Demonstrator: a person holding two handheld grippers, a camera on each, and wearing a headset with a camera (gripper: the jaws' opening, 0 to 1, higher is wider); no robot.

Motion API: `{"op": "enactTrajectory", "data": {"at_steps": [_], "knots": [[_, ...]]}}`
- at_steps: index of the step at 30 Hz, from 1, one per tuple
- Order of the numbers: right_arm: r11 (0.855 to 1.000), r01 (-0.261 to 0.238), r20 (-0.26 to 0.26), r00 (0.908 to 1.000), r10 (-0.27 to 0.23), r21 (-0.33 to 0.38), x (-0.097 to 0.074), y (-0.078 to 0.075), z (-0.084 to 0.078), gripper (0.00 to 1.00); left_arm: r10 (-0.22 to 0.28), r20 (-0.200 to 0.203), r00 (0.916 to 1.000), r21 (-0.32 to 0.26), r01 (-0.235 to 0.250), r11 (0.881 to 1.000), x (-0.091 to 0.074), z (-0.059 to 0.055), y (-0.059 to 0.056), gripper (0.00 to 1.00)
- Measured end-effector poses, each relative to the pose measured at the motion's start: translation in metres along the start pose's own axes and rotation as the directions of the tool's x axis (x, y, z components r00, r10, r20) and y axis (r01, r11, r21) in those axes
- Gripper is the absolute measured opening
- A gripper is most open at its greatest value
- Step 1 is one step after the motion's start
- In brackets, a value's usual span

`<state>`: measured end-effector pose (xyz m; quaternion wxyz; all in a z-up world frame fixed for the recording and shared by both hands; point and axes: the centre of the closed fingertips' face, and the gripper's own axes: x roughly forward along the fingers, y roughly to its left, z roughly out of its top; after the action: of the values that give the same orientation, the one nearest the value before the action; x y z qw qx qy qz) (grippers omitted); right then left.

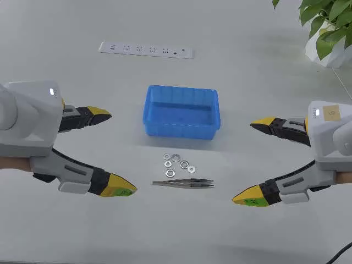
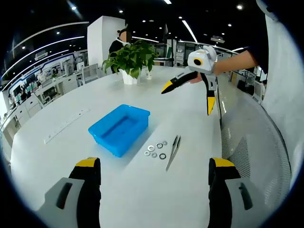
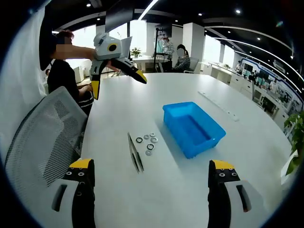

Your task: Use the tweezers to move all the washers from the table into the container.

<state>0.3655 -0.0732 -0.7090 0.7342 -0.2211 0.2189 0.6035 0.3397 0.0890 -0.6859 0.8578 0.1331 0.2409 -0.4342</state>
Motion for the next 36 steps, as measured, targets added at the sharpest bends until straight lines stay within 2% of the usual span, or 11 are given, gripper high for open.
{"op": "enactTrajectory", "data": {"at_steps": [7,19,23,25,26,28,29,31,36], "knots": [[1.000,0.006,-0.010,0.9999,-0.006,0.003,0.000,-0.002,-0.005,1.00,-0.003,-0.014,0.9999,0.006,0.003,1.000,-0.001,-0.006,-0.001,1.00],[1.000,0.008,-0.029,0.9995,-0.008,-0.005,-0.001,-0.002,-0.009,1.00,0.007,-0.022,0.9997,-0.002,-0.007,1.000,-0.003,-0.011,0.002,1.00],[1.000,-0.001,-0.042,0.9991,0.000,-0.011,0.000,0.001,-0.012,1.00,-0.004,-0.053,0.9986,0.006,0.004,1.000,-0.002,-0.018,0.001,1.00],[1.000,0.001,-0.040,0.9992,-0.001,-0.007,0.000,0.000,-0.012,1.00,0.000,-0.019,0.9998,-0.033,-0.001,0.999,-0.002,-0.013,0.001,1.00],[1.000,0.002,-0.039,0.9992,-0.003,-0.006,0.000,0.000,-0.012,1.00,0.001,-0.012,0.9999,-0.029,-0.002,1.000,-0.003,-0.013,0.001,1.00],[1.000,0.004,-0.040,0.9992,-0.004,-0.005,-0.001,0.000,-0.012,1.00,0.006,-0.022,0.9997,-0.018,-0.006,1.000,-0.003,-0.015,0.001,1.00],[1.000,0.004,-0.042,0.9991,-0.005,-0.005,-0.001,0.000,-0.013,1.00,0.002,-0.046,0.9989,-0.010,-0.002,1.000,-0.002,-0.020,0.000,1.00],[1.000,0.005,-0.044,0.9990,-0.006,-0.008,-0.001,0.000,-0.013,1.00,-0.005,-0.063,0.9980,-0.004,0.005,1.000,-0.002,-0.025,-0.002,1.00],[1.000,0.004,-0.053,0.9986,-0.004,-0.016,-0.004,0.000,-0.015,1.00,-0.002,-0.056,0.9984,-0.015,0.001,1.000,-0.003,-0.025,-0.002,1.00]]}}
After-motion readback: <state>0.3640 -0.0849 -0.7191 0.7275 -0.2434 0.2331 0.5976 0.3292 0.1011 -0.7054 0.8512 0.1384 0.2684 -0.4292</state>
